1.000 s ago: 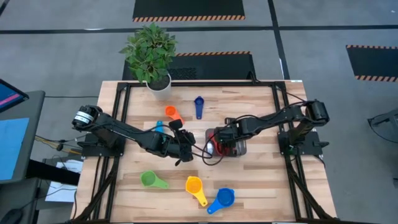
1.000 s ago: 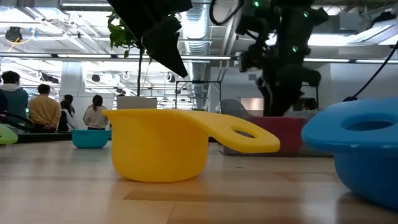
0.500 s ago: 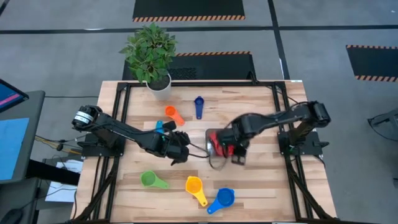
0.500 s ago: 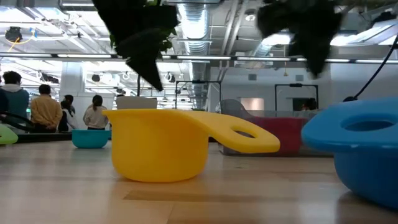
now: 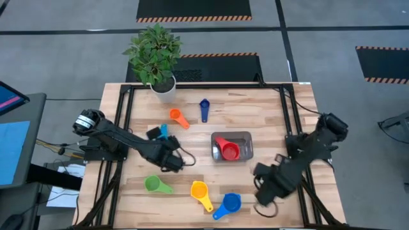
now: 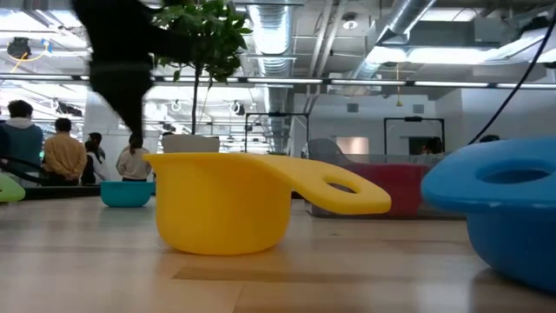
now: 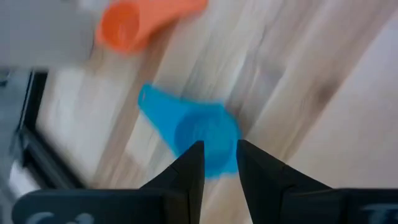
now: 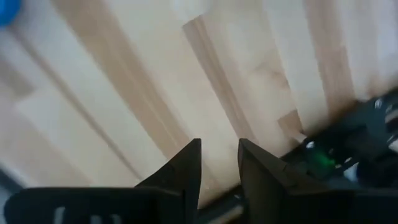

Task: Nest measuring cups in basket
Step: Stack the blue measuring cup on top of the red measuring cup in the black bin

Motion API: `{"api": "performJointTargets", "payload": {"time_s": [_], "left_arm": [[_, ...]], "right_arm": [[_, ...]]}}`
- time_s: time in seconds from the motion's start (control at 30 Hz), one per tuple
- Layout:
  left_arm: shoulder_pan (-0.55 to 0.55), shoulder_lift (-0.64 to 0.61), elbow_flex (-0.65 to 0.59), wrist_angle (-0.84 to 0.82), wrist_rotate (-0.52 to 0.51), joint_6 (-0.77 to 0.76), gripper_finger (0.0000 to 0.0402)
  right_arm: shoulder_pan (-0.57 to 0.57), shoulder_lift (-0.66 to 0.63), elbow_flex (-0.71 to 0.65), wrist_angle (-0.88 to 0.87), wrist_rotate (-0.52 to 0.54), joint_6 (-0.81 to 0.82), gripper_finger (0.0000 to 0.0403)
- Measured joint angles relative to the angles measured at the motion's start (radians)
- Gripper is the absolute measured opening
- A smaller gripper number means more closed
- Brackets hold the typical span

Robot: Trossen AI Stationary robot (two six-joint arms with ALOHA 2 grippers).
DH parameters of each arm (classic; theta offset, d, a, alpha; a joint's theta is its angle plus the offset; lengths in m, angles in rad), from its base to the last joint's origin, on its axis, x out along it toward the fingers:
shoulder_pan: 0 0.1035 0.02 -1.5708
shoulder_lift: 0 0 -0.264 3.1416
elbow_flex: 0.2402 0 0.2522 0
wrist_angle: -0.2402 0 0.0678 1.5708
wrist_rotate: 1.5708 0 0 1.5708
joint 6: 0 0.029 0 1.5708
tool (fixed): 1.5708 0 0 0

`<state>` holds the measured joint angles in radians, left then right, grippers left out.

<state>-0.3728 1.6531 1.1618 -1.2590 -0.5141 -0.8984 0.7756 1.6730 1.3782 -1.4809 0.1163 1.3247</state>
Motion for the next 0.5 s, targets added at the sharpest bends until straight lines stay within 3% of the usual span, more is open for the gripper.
{"api": "performJointTargets", "payload": {"time_s": [0.13, 0.23, 0.37, 0.5], "left_arm": [[-0.110, 0.000, 0.000, -0.107, 0.004, -0.167, 0.0087], [-0.207, 0.000, 0.000, -0.108, -0.023, -0.281, 0.0087], [-0.326, 0.000, 0.000, -0.083, -0.116, -0.420, 0.0087], [-0.400, 0.000, 0.000, -0.040, -0.203, -0.477, 0.0087]], "right_arm": [[0.147, 0.000, -0.046, 0.051, 0.124, 0.308, 0.0128], [0.220, 0.000, -0.098, 0.186, 0.186, 0.421, 0.0129], [0.224, 0.000, -0.137, 0.322, 0.227, 0.324, 0.0125], [0.134, 0.000, -0.158, 0.441, 0.237, 0.073, 0.0121]]}}
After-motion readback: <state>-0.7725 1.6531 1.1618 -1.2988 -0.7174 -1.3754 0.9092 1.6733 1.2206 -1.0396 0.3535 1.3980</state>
